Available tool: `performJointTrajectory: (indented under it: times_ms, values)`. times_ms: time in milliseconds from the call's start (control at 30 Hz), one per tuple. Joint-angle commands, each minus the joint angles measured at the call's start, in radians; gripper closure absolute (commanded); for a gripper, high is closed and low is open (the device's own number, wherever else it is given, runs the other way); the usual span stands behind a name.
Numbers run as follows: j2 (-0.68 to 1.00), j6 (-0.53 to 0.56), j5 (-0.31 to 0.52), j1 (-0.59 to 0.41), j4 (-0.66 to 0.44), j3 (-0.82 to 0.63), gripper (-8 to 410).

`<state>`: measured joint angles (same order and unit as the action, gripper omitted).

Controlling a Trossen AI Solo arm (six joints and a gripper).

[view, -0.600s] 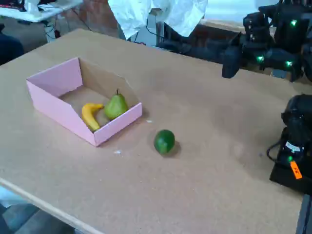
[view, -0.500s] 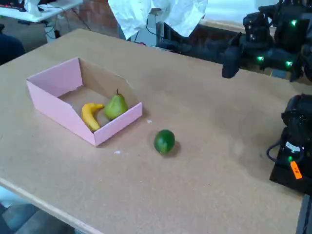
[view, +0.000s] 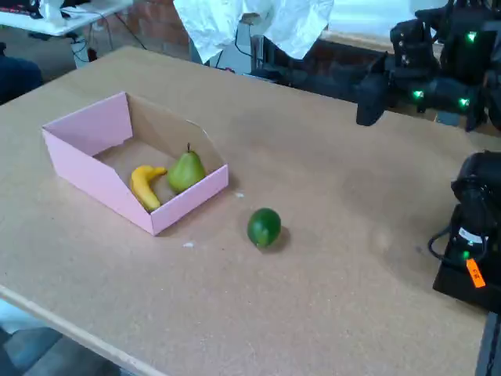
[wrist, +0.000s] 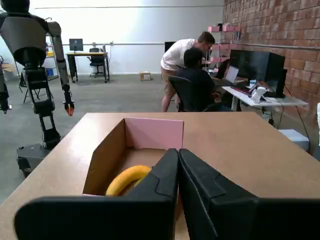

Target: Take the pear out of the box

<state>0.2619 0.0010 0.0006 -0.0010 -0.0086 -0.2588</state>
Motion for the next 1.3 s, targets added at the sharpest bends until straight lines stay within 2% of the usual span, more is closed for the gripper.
performJointTrajectory:
  times_ms: [0, 1067, 1267]
  values:
    - [0.0, -0.002, -0.001, 0.0, 0.004, -0.001, 402]
    - [0.0, -0.005, -0.001, 0.0, 0.028, -0.001, 402]
    - [0.002, 0.063, -0.002, 0.0, -0.006, -0.019, 402]
